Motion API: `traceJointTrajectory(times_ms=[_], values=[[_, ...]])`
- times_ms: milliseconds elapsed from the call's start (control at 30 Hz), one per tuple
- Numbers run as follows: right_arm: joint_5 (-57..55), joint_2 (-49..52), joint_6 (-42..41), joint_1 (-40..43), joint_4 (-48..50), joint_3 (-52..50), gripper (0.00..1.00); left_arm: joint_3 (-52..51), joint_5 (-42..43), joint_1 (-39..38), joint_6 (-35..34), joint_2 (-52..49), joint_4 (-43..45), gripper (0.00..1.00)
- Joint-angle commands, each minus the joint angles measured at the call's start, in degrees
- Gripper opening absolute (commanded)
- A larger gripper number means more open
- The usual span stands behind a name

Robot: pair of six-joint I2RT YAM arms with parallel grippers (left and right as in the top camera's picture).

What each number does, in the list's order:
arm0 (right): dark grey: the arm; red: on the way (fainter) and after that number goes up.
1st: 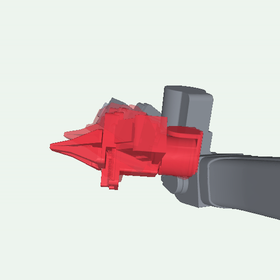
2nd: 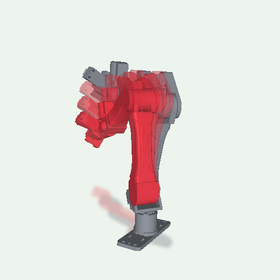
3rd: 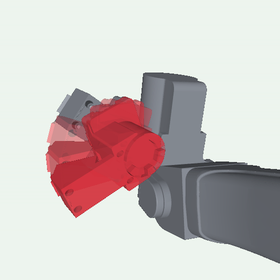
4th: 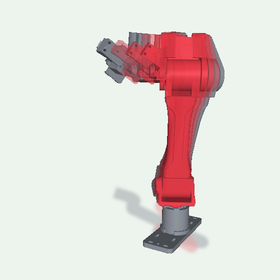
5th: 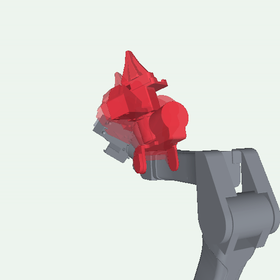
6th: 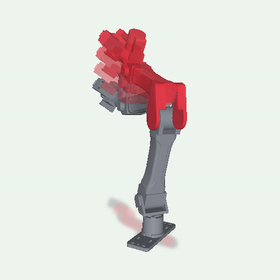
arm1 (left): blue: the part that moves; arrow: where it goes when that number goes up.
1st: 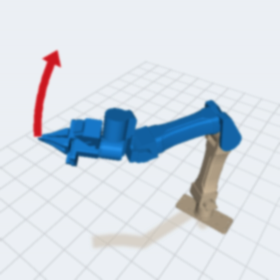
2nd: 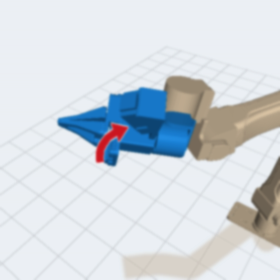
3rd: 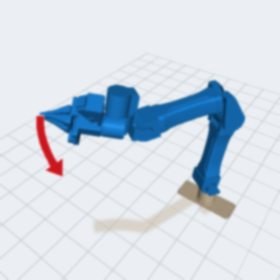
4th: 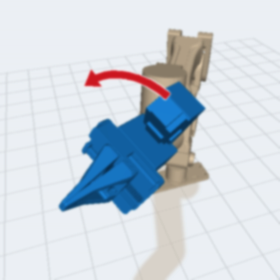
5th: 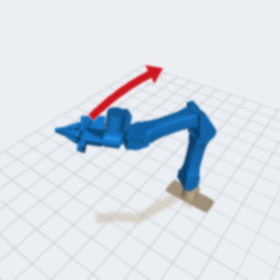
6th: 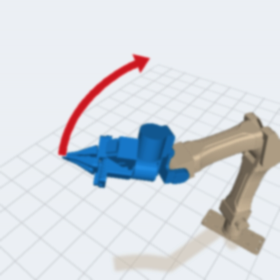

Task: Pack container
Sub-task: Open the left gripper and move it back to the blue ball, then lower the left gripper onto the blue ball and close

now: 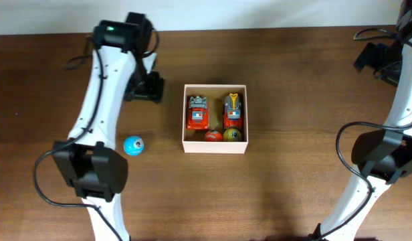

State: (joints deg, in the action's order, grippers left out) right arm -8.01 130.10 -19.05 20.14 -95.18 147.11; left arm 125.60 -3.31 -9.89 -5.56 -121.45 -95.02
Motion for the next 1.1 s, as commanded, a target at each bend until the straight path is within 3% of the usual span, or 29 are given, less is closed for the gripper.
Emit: traceJointTrajectory(times_ms=[0, 400, 1067], values=[[-0.11, -2.25, -0.11, -0.24, 0.0, 1.07, 0.99, -5.73, -1.25, 1.49, -2.78, 0.0, 0.26, 0.81], [-0.11, -2.25, -0.11, -0.24, 0.02, 1.07, 0.99, -25.81, -1.01, 3.02, -2.78, 0.0, 9.7, 0.82], [-0.11, -2.25, -0.11, -0.24, 0.02, 1.07, 0.99, -37.09, -0.59, 3.3, -2.8, 0.0, 18.45, 0.83]])
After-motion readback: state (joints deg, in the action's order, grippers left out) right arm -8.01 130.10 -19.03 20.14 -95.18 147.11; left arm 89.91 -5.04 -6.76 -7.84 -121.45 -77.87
